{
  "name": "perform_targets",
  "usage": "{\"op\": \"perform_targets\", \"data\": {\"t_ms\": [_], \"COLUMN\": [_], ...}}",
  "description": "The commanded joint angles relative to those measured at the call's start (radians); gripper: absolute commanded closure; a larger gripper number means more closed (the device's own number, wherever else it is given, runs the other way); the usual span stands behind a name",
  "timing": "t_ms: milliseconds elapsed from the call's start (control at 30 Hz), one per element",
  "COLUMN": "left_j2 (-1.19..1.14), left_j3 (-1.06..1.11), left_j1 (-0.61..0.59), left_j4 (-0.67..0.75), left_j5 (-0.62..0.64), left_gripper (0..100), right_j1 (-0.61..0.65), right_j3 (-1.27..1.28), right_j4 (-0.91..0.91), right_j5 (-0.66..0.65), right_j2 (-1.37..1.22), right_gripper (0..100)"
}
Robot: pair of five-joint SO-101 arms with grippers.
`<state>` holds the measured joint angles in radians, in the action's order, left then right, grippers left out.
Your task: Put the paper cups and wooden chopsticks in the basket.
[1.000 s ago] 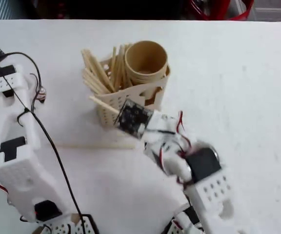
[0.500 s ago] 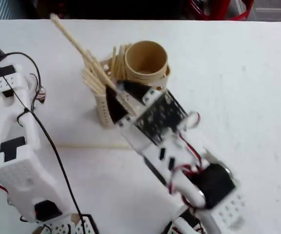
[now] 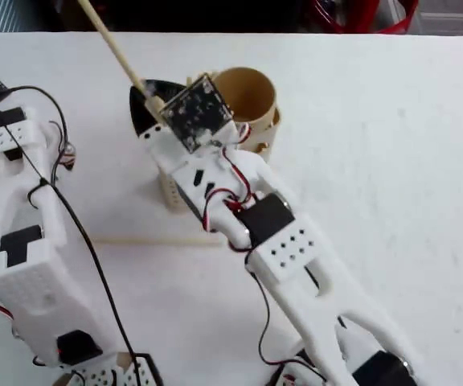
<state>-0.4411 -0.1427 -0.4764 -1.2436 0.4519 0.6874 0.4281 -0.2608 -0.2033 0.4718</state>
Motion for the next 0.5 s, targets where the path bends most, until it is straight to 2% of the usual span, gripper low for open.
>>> {"op": "perform_targets", "data": {"t_ms": [0,133,333,467], "left_j2": [0.008,0.008,0.008,0.008], "left_j3": [-0.012,-0.012,-0.012,-0.012], "left_j1": [-0.007,-0.007,-0.007,-0.007], "left_j4": [0.018,0.018,0.018,0.018], "left_j5": [0.003,0.003,0.003,0.003], "left_gripper": [88,88,88,88], "right_j1": [-0.073,-0.099,-0.093,-0.099], "right_j3": [0.025,0.187,0.359,0.362], "right_j4": [0.091,0.196,0.214,0.177], "right_j5": [0.092,0.091,0.095,0.097], "right_j2": [-0.016,0.031,0.133,0.17], "right_gripper": [98.1,98.1,97.1,85.1]}}
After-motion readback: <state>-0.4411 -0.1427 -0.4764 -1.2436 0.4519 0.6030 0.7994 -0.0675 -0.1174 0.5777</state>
